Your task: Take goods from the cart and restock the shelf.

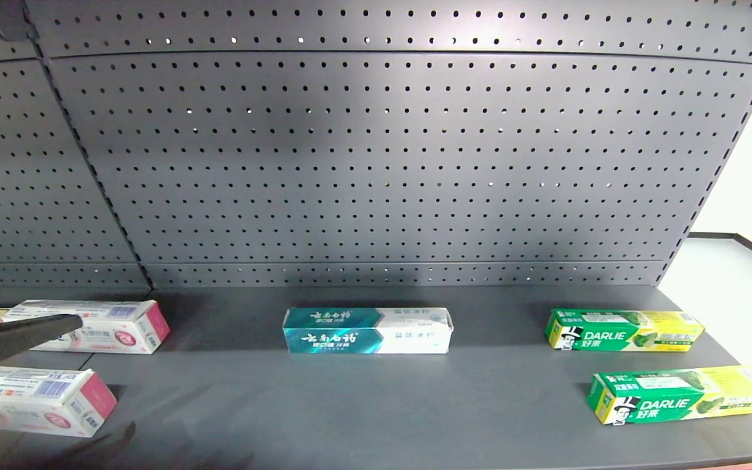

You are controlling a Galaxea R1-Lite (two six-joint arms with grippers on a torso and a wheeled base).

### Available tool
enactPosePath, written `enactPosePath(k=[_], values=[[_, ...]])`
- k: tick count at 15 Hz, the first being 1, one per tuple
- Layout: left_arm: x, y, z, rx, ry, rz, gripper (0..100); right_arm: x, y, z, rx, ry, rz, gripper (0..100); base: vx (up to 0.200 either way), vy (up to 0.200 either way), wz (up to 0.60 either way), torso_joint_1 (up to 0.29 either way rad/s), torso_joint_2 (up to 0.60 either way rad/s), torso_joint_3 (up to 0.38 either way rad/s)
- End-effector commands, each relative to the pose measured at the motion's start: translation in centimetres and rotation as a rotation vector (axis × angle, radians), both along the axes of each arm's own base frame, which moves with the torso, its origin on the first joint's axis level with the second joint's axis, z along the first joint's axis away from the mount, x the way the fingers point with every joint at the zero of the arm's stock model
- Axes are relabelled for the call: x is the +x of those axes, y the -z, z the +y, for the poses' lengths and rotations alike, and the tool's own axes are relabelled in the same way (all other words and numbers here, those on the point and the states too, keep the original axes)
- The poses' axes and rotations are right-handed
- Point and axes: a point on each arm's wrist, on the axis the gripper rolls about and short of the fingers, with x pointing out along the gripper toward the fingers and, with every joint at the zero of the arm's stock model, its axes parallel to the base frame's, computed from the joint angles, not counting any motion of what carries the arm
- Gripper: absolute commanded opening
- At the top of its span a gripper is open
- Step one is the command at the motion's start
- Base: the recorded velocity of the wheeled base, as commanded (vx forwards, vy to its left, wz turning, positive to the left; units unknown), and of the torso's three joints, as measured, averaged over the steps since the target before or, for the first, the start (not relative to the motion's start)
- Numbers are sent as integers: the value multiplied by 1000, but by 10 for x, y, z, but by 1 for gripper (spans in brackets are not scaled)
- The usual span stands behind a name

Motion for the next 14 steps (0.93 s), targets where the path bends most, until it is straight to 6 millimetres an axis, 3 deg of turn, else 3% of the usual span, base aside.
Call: enactPosePath(k=[1, 5, 7, 11, 14], values=[[34, -3, -16, 12, 42, 70, 100, 0, 0, 0, -2, -2, 1, 0, 0, 0, 0, 0, 0, 0], [72, -9, -39, 44, 127, 65, 100, 0, 0, 0, -2, -3, 2, 0, 0, 0, 0, 0, 0, 0], [78, -8, -43, 49, 140, 50, 100, 0, 0, 0, -2, -2, -1, 0, 0, 0, 0, 0, 0, 0], [106, 2, -53, 87, 141, 69, 100, 0, 0, 0, 1, 1, 2, 0, 0, 0, 0, 0, 0, 0], [146, 1, -69, 61, 133, 7, 100, 0, 0, 0, 1, 1, 1, 0, 0, 0, 0, 0, 0, 0]])
